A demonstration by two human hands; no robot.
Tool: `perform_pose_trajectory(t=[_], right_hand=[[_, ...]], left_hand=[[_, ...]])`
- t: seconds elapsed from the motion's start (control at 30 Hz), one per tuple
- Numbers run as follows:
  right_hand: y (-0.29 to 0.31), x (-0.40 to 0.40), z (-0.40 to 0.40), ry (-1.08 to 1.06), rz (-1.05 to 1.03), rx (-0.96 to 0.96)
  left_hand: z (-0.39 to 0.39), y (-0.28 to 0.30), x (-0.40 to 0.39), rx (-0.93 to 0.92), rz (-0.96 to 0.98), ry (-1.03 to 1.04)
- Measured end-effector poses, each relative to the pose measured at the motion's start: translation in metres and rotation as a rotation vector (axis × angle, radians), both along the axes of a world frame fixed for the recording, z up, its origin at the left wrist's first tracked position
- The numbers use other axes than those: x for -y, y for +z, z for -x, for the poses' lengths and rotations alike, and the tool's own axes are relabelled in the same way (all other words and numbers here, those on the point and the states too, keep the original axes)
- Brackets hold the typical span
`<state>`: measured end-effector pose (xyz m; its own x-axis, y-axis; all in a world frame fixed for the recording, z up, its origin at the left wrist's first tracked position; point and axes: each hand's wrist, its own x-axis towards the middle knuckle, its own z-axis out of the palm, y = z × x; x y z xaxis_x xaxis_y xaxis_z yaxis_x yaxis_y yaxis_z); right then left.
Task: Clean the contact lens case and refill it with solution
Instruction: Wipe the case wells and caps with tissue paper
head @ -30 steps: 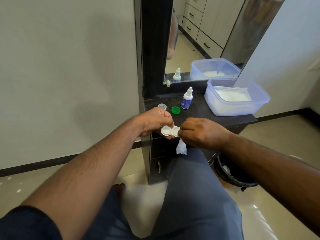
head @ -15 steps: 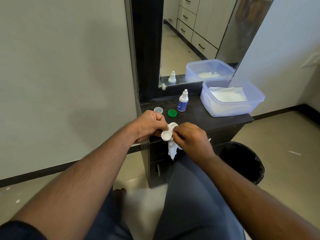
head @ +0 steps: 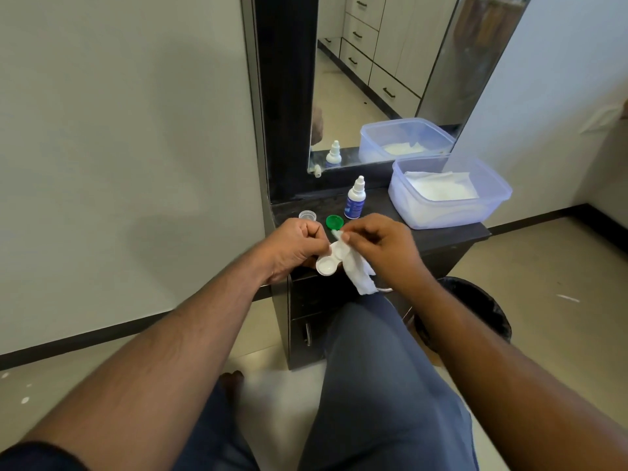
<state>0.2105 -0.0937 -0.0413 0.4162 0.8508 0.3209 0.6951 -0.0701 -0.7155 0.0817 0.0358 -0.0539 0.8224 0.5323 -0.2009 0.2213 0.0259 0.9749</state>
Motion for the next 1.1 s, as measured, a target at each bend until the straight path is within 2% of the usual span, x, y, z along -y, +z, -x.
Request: perform_pose_trajectory(t=[0.1, 0.3, 0.5, 0.67, 0.77, 0.83, 0.9, 1.03, 1.1], right_hand=[[0.016, -0.009, -0.006, 0.190, 0.169, 0.210], [0.045, -0.026, -0.008, 0.388, 0.487, 0.505], [0.053, -0.038, 0.004, 0.435, 0.631, 0.785], [0.046, -0.033, 0.012, 0.337, 0.690, 0.783], [0.039, -0.027, 0.017, 0.169, 0.651, 0.652], [0.032, -0.023, 0.014, 0.009, 0.591, 0.472], [0.023, -0.020, 0.009, -0.145, 0.502, 0.159], [-0.001, -0.007, 0.017, -0.400, 0.214, -0.627], [-0.012, 0.001, 0.025, -0.437, 0.128, -0.883]], left_hand=[[0.001, 0.001, 0.000, -0.013, -0.040, -0.016], [0.001, 0.001, -0.001, -0.027, -0.070, -0.025], [0.002, 0.002, 0.002, -0.004, -0.079, -0.008], [0.001, 0.003, 0.003, -0.035, -0.116, 0.008], [0.000, 0.003, 0.004, -0.051, -0.108, 0.026], [-0.001, 0.004, 0.005, -0.050, -0.097, 0.047], [-0.001, 0.003, 0.006, -0.041, -0.084, 0.078], [-0.003, -0.001, 0.007, -0.025, -0.042, 0.174], [-0.006, -0.002, 0.006, -0.021, 0.028, 0.209]])
